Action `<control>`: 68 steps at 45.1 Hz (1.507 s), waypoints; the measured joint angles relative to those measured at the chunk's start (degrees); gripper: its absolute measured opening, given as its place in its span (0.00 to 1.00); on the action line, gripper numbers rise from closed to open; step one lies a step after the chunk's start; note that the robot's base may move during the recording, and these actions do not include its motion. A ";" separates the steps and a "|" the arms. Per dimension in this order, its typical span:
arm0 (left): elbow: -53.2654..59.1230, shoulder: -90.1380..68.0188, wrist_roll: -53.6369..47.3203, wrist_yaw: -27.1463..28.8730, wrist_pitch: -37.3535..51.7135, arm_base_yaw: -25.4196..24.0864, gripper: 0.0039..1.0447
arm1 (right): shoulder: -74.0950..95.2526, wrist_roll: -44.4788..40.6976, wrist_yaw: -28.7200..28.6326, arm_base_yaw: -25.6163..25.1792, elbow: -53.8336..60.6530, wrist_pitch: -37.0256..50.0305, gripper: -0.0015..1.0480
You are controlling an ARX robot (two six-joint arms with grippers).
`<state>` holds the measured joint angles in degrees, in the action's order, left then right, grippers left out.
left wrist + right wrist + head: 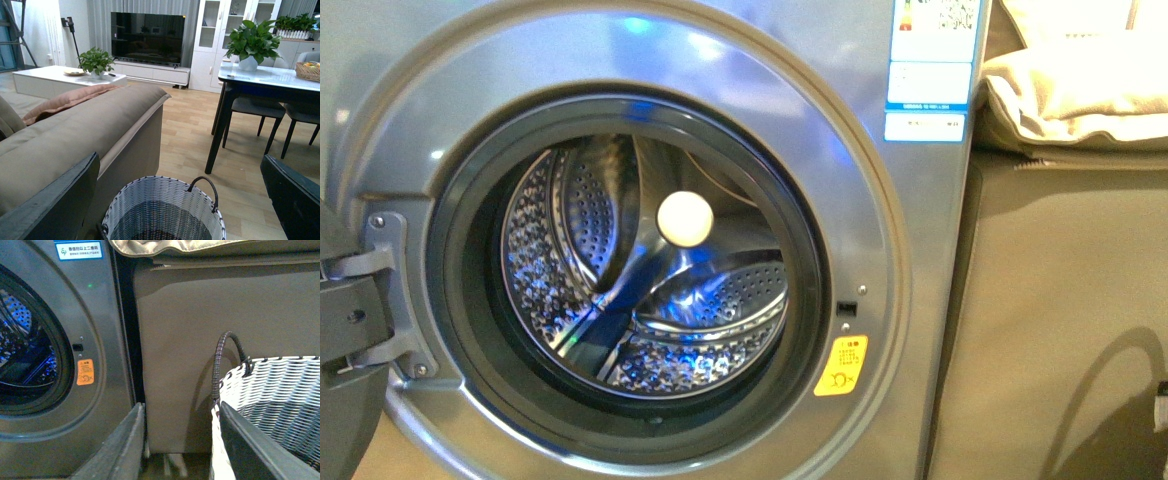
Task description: Collect clothes from washing machine
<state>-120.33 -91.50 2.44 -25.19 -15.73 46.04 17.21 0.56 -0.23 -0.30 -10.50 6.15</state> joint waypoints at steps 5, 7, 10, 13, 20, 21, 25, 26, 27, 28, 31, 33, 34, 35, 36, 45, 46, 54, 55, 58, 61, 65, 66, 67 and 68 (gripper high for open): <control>-0.15 -0.02 -0.09 1.25 -0.20 0.17 0.94 | -2.54 -0.26 0.00 0.07 2.38 0.17 0.18; -6.05 -2.36 -2.27 16.96 -7.74 2.36 0.94 | -3.34 -0.31 0.00 0.07 3.34 0.22 0.08; -15.67 -6.64 -4.28 35.80 -16.11 2.40 0.94 | -4.44 -0.46 -0.02 0.07 4.46 0.22 0.02; -23.06 -9.44 -6.16 45.24 -19.89 1.60 0.94 | -5.31 -0.46 0.00 0.07 5.20 0.20 0.02; -22.56 -6.25 -7.28 48.19 -19.15 -2.32 0.94 | -12.61 -0.48 0.13 0.09 6.34 -6.54 0.02; -21.29 -5.03 -7.28 48.24 -18.67 -2.91 0.94 | -13.07 -0.48 0.13 0.09 6.34 -6.54 0.02; -15.08 0.52 -7.23 49.20 -17.00 -4.90 0.94 | -13.86 -0.48 0.11 0.09 6.62 -6.54 0.02; -13.33 2.03 -7.15 49.48 -16.59 -5.40 0.94 | -13.88 -0.48 0.13 0.09 6.73 -6.54 0.02; -11.47 3.48 -7.10 49.81 -16.11 -5.84 0.94 | -13.92 -0.48 0.15 0.09 6.84 -6.54 0.02; -9.42 5.07 -6.91 50.16 -15.67 -6.27 0.94 | -14.01 -0.48 0.13 0.09 6.95 -6.54 0.02; -2.49 10.23 -6.38 51.28 -14.40 -6.97 0.94 | -14.29 -0.48 0.11 0.09 7.28 -6.54 0.02; 3.37 14.19 -5.14 52.17 -13.64 -7.34 0.94 | -14.60 -0.46 0.13 0.09 7.56 -6.54 0.02; 6.54 16.11 -5.01 52.76 -12.50 -7.32 0.94 | -14.71 -0.48 0.13 0.09 7.69 -6.54 0.02; 9.49 17.88 -4.70 53.09 -11.65 -7.28 0.94 | -14.91 -0.48 0.15 0.09 7.91 -6.51 0.02; 12.35 19.58 -4.17 53.90 -11.06 -7.04 0.94 | -15.72 -0.48 0.15 0.09 8.52 -6.32 0.02; 30.23 30.34 -1.40 62.84 -8.85 -5.20 0.85 | -16.96 -0.48 0.04 0.07 10.19 -6.32 0.02; 32.89 31.95 -1.44 62.86 -8.17 -5.73 0.82 | -16.96 -0.48 -0.02 0.07 10.19 -6.32 0.02; 60.87 48.39 -1.99 55.21 2.95 -14.86 0.49 | -16.96 -0.48 0.15 0.07 10.19 -6.32 0.02; 64.76 50.53 -2.01 53.66 4.37 -16.41 0.44 | -16.96 -0.48 0.15 0.09 10.19 -6.32 0.02; 75.03 55.78 -2.01 49.79 7.91 -20.94 0.29 | -16.96 -0.48 0.15 0.09 10.19 -6.32 0.02; 82.34 59.65 -1.99 46.10 10.45 -24.35 0.15 | -16.96 -0.48 0.13 0.07 10.19 -6.32 0.02; 90.73 63.87 -2.12 41.42 13.22 -28.63 0.03 | -16.96 -0.46 0.15 0.09 10.19 -6.32 0.02; 91.82 64.61 -2.14 41.03 13.64 -29.31 0.03 | -16.96 -0.46 0.15 0.07 10.19 -6.32 0.02; 92.85 65.29 -2.14 40.30 14.05 -29.94 0.03 | -16.96 -0.46 0.15 0.07 10.19 -6.32 0.02; 93.37 65.66 -2.14 40.04 14.25 -30.25 0.03 | -16.96 -0.46 0.15 0.07 10.19 -6.32 0.02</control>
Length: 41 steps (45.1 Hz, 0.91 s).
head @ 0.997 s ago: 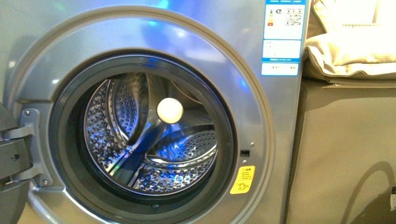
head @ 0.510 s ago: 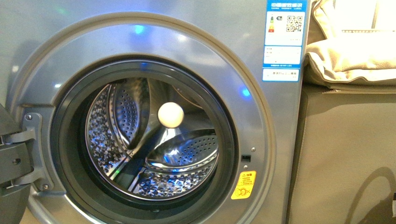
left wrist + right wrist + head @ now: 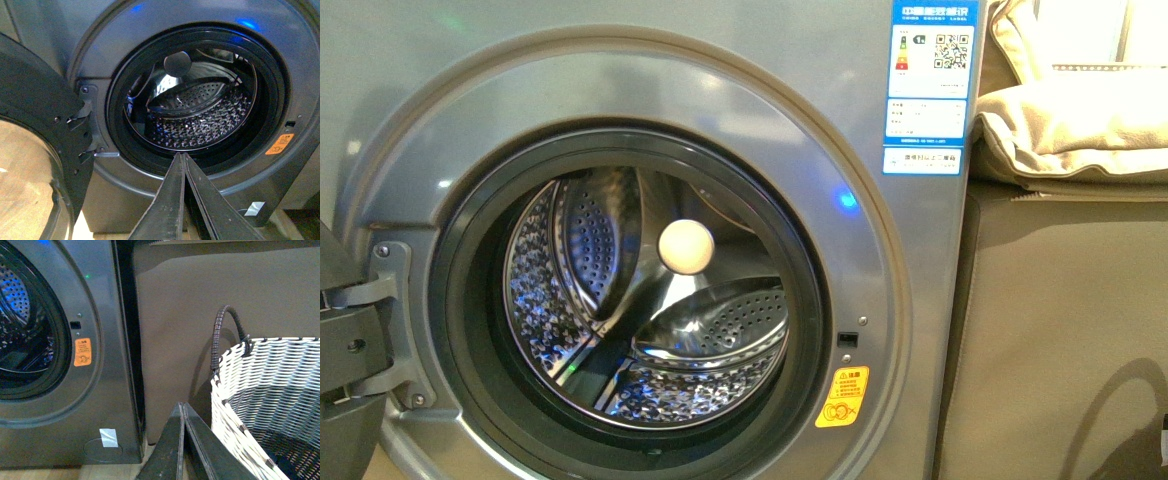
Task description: Collect clothes from washing machine
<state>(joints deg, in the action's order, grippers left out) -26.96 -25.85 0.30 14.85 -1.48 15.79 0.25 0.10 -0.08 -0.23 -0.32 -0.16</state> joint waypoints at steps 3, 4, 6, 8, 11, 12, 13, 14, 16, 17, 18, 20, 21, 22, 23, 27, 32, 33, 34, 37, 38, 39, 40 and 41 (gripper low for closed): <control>3.43 3.04 -0.02 -2.03 1.53 -2.45 0.03 | 0.00 -0.02 -0.02 0.00 0.00 0.00 0.02; 4.66 3.82 -0.02 -2.64 1.99 -3.28 0.03 | 0.00 -0.02 -0.02 0.02 0.00 0.00 0.02; 6.75 4.85 -0.02 -4.13 2.60 -4.52 0.03 | 0.00 -0.02 0.00 0.00 0.00 0.00 0.02; 8.87 5.88 -0.04 -5.16 3.06 -5.62 0.03 | 0.00 0.00 0.00 0.00 0.00 0.00 0.02; 10.93 7.19 -0.04 -6.34 3.58 -6.78 0.03 | 0.00 0.00 -0.02 0.00 0.00 0.00 0.02; 11.54 7.63 -0.04 -6.60 3.78 -7.15 0.03 | 0.00 -0.02 -0.02 0.00 0.00 0.00 0.02; 12.09 8.07 -0.04 -6.97 3.93 -7.54 0.03 | 0.00 -0.02 -0.02 0.02 0.00 0.00 0.02; 12.59 8.50 -0.02 -7.78 4.07 -8.13 0.03 | 0.00 -0.02 0.00 0.02 0.00 0.00 0.02; 13.79 9.62 -0.04 -12.09 4.26 -11.45 0.03 | 0.00 -0.02 0.00 0.02 0.00 0.00 0.02; 14.29 9.99 -0.04 -13.73 4.37 -12.72 0.03 | 0.00 -0.02 0.00 0.00 0.00 0.00 0.02; 14.75 10.38 -0.07 -14.27 4.50 -13.59 0.03 | 0.00 0.00 0.00 0.00 0.00 0.00 0.02; 15.63 11.02 -0.09 -14.64 4.70 -14.69 0.03 | 0.00 -0.02 -0.02 0.00 0.00 0.00 0.02; 16.06 11.34 -0.07 -14.62 4.79 -15.04 0.03 | 0.00 0.00 0.00 0.00 0.00 0.00 0.02; 16.46 11.69 -0.07 -14.43 4.90 -15.34 0.03 | 0.00 -0.02 0.00 0.02 0.00 0.00 0.02; 16.83 11.93 -0.04 -14.38 4.92 -15.58 0.03 | 0.00 0.00 0.02 0.02 0.00 0.00 0.02; 17.81 14.64 -0.07 -14.80 2.93 -15.67 0.03 | 0.00 -0.02 -0.07 0.02 0.00 0.00 0.02; 19.58 19.15 -0.09 -14.88 0.28 -15.67 0.03 | 0.00 -0.02 0.02 0.00 0.00 0.00 0.02; 19.69 19.82 -0.09 -14.93 0.28 -15.67 0.03 | 0.00 -0.02 0.00 0.00 0.00 0.00 0.02; 19.82 20.13 -0.09 -14.88 0.35 -15.67 0.03 | 0.00 -0.02 -0.04 0.00 0.00 0.00 0.02; 20.72 20.65 -0.09 -14.78 0.37 -15.67 0.03 | 0.00 0.00 -0.02 0.02 0.00 0.00 0.02; 20.98 20.76 -0.09 -14.80 0.37 -15.67 0.03 | 0.00 -0.02 -0.02 0.02 0.00 0.00 0.02; 21.24 20.92 -0.09 -14.84 0.39 -15.67 0.03 | 0.00 -0.02 -0.02 0.00 0.00 0.00 0.02; 21.49 21.03 -0.07 -14.84 0.39 -15.67 0.03 | 0.00 -0.02 -0.02 0.02 0.00 0.00 0.02; 21.68 21.16 -0.09 -14.84 0.42 -15.67 0.03 | 0.00 0.00 -0.02 0.02 0.00 0.00 0.02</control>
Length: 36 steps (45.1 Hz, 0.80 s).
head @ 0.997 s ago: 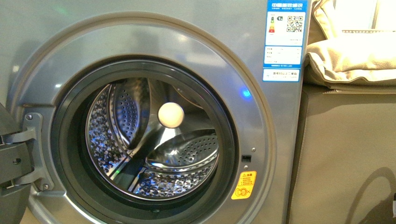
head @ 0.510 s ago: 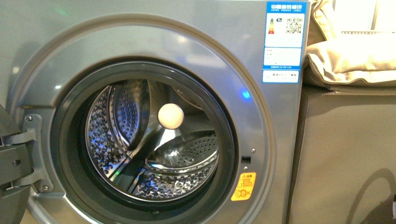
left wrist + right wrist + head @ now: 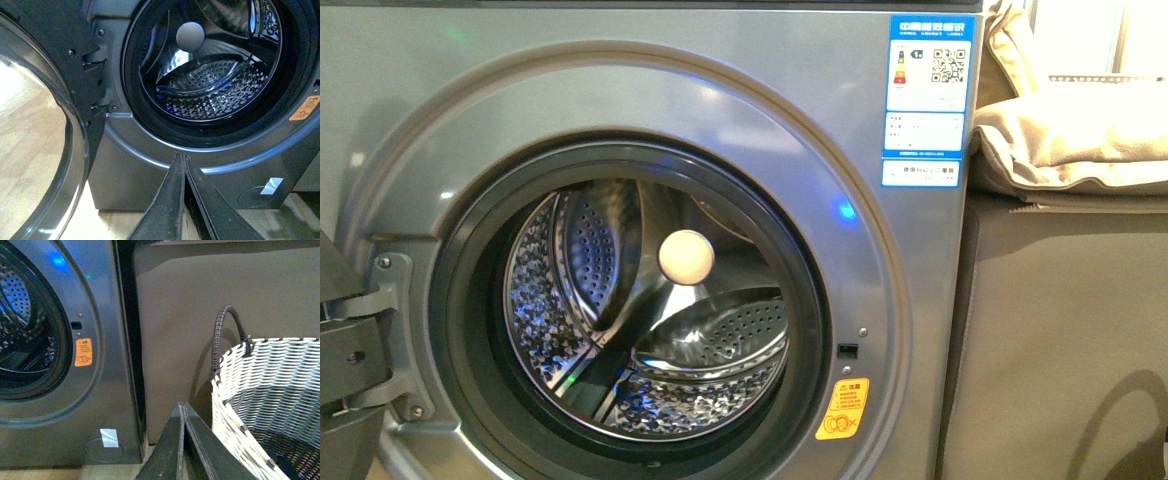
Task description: Collect clothes from washing machine
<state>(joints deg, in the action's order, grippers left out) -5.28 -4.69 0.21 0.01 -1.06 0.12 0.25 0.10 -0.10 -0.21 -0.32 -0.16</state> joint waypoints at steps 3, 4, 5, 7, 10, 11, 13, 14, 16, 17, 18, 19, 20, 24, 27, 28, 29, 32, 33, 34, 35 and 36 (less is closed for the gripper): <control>0.50 0.44 0.00 0.00 0.11 0.00 0.03 | 0.00 -0.02 0.00 0.00 0.00 0.00 0.02; 0.63 0.57 0.00 0.00 0.15 0.00 0.03 | 0.00 -0.02 0.00 -0.02 0.00 0.00 0.02; 0.76 0.68 0.00 0.00 0.20 0.00 0.03 | 0.00 -0.02 0.00 0.00 0.00 0.00 0.02; 1.16 1.03 0.00 -0.02 0.31 0.00 0.03 | 0.00 -0.02 0.00 -0.02 0.00 0.00 0.02; 1.73 1.53 0.00 0.00 0.35 0.00 0.03 | 0.00 -0.02 0.00 -0.02 0.00 0.00 0.02; 1.92 1.68 0.00 0.00 0.35 0.00 0.03 | 0.00 -0.02 0.00 -0.02 0.00 0.00 0.02; 2.27 1.95 0.02 0.00 0.35 0.00 0.03 | 0.00 -0.02 0.00 -0.02 0.00 0.00 0.02; 2.40 2.08 0.02 0.00 0.35 0.00 0.03 | 0.00 -0.02 0.00 -0.02 0.00 0.00 0.02; 2.75 2.47 0.02 0.00 0.44 0.00 0.03 | 0.00 0.00 0.00 -0.02 0.00 0.00 0.02; 3.17 3.04 0.02 0.00 0.68 0.00 0.03 | 0.00 -0.02 0.00 0.00 0.00 0.00 0.02; 3.67 3.48 0.00 0.00 0.76 0.00 0.03 | 0.00 -0.02 0.00 0.00 0.00 0.00 0.02; 4.15 3.93 0.02 0.00 0.76 0.00 0.03 | 0.00 -0.02 0.00 0.00 0.00 0.00 0.02; 4.52 4.26 0.02 0.00 0.76 0.00 0.03 | 0.00 -0.02 0.02 -0.02 0.00 0.00 0.02; 4.74 4.37 0.00 0.02 0.74 0.00 0.03 | 0.00 -0.02 0.00 -0.02 0.00 0.00 0.02; 4.74 4.55 0.00 0.00 0.74 0.00 0.03 | 0.00 0.00 0.02 -0.02 0.00 0.00 0.02; 4.74 4.52 0.00 0.00 0.74 0.00 0.03 | 0.00 0.00 0.02 -0.02 0.00 0.00 0.02; 4.74 4.55 0.00 0.00 0.74 0.00 0.03 | 0.00 0.00 0.00 0.00 0.00 0.00 0.02; 4.74 4.55 0.02 0.00 0.74 0.00 0.03 | 0.00 -0.02 0.02 0.00 0.00 0.00 0.02; 4.74 4.55 0.02 0.00 0.74 0.00 0.03 | 0.00 -0.02 0.00 0.00 0.00 0.00 0.02; 4.74 4.55 0.02 0.00 0.74 0.00 0.03 | 0.00 -0.02 0.00 -0.02 0.00 0.00 0.02; 4.74 4.55 0.00 -0.02 0.74 0.00 0.03 | 0.00 -0.02 0.00 0.00 0.00 0.00 0.02; 4.74 4.55 0.02 -0.02 0.74 0.00 0.03 | 0.00 -0.02 0.02 0.00 0.00 0.00 0.02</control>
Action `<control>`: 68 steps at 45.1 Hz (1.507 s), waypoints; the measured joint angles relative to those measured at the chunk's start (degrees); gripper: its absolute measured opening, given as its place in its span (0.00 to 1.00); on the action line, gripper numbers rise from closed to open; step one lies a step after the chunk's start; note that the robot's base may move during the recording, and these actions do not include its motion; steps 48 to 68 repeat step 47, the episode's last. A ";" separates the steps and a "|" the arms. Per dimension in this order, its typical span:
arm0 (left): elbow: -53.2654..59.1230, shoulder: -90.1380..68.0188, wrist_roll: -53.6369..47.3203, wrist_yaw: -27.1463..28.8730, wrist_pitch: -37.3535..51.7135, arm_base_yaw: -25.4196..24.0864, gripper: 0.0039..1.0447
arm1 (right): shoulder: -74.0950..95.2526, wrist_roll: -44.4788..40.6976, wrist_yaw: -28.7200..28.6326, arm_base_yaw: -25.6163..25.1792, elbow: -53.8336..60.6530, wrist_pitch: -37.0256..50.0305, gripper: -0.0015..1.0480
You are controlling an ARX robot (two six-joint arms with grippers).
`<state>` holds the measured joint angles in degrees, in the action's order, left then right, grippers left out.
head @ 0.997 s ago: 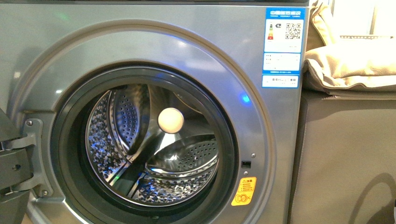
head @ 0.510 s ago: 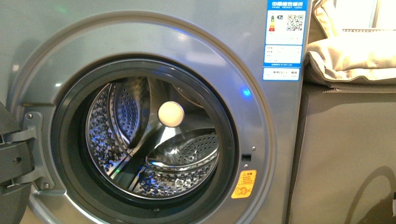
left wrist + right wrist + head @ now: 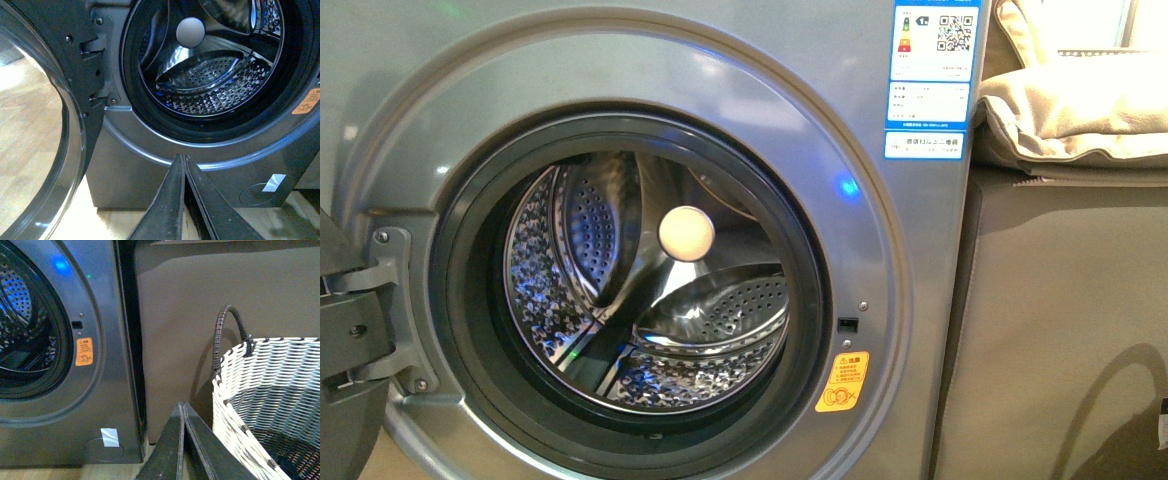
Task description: Collect clothes from washing machine
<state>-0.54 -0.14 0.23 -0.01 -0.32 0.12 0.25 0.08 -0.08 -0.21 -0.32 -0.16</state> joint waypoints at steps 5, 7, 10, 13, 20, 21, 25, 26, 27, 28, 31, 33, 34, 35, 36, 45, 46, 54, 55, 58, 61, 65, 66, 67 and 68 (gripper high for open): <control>0.00 0.00 -0.02 0.02 0.00 0.00 0.03 | 0.00 0.02 -0.02 0.00 0.00 0.00 0.02; 0.00 0.02 0.00 0.02 0.00 0.00 0.10 | 0.00 0.02 0.00 -0.02 0.00 0.00 0.02; 0.00 0.02 0.00 0.02 0.00 0.00 0.23 | 0.00 -0.07 0.00 -0.02 0.00 0.00 0.12; 0.00 0.02 0.00 0.02 0.00 0.00 0.34 | 0.00 -0.07 0.00 0.00 0.00 0.00 0.22; 0.00 0.04 0.00 0.02 0.00 0.00 0.58 | 0.00 -0.07 0.00 -0.02 0.00 0.00 0.45; 0.00 0.04 0.00 0.02 0.00 0.00 0.61 | 0.00 -0.07 -0.02 -0.02 0.00 0.00 0.49; 0.00 0.04 0.00 0.02 0.00 0.00 0.75 | 0.00 -0.07 -0.02 0.00 0.00 0.00 0.62; 0.00 0.04 0.00 0.02 0.00 0.00 0.78 | 0.00 -0.07 0.00 -0.02 0.00 0.00 0.65; 0.00 0.04 0.00 0.02 0.00 0.00 0.82 | 0.00 -0.07 0.00 -0.02 0.00 0.00 0.67; 0.00 0.04 0.00 0.02 0.00 0.00 0.85 | 0.00 -0.07 -0.02 0.00 0.00 0.00 0.70; 0.00 0.04 -0.02 0.02 0.00 0.00 0.95 | 0.00 -0.07 -0.02 0.00 0.00 0.00 0.80; 0.00 0.04 -0.02 0.02 0.00 0.00 0.95 | 0.00 -0.07 -0.02 0.00 0.00 0.00 0.89; 0.00 0.04 0.00 0.02 0.00 0.00 0.94 | 0.00 -0.04 -0.02 -0.02 0.00 0.00 0.93; 0.00 0.04 0.00 0.02 0.00 0.00 0.94 | 0.00 -0.02 0.00 -0.02 0.00 0.00 0.94; 0.00 0.04 0.00 0.02 0.00 0.00 0.94 | 0.00 -0.02 -0.02 -0.02 0.00 0.00 0.93; 0.00 0.04 -0.02 0.02 0.00 0.00 0.94 | 0.00 -0.04 0.00 -0.02 0.00 0.00 0.93; 0.00 0.04 0.00 0.02 0.00 0.00 0.94 | 0.00 -0.04 -0.02 -0.02 0.00 0.00 0.93; 0.00 0.04 0.00 0.02 0.00 0.00 0.94 | 0.00 -0.04 -0.02 -0.02 0.00 0.00 0.93; 0.00 0.04 0.00 0.02 0.00 0.00 0.94 | 0.00 -0.04 -0.02 -0.02 0.00 0.00 0.93; 0.00 0.04 0.00 0.02 0.00 0.00 0.94 | 0.00 -0.04 -0.02 -0.02 0.00 0.00 0.93; 0.00 0.04 0.00 0.02 0.00 0.00 0.94 | 0.00 -0.04 -0.02 -0.02 0.00 0.00 0.93; 0.00 0.04 0.00 0.02 0.00 0.00 0.94 | 0.00 -0.04 -0.02 -0.02 0.00 0.00 0.93; 0.00 0.04 0.00 0.02 0.00 0.00 0.94 | 0.00 -0.04 -0.02 -0.02 0.00 0.00 0.93; 0.00 0.04 0.00 0.02 0.00 0.00 0.94 | 0.00 -0.04 -0.02 -0.02 0.00 0.00 0.93; 0.00 0.04 0.00 0.02 0.00 0.00 0.94 | 0.00 -0.04 -0.02 -0.02 0.00 0.00 0.93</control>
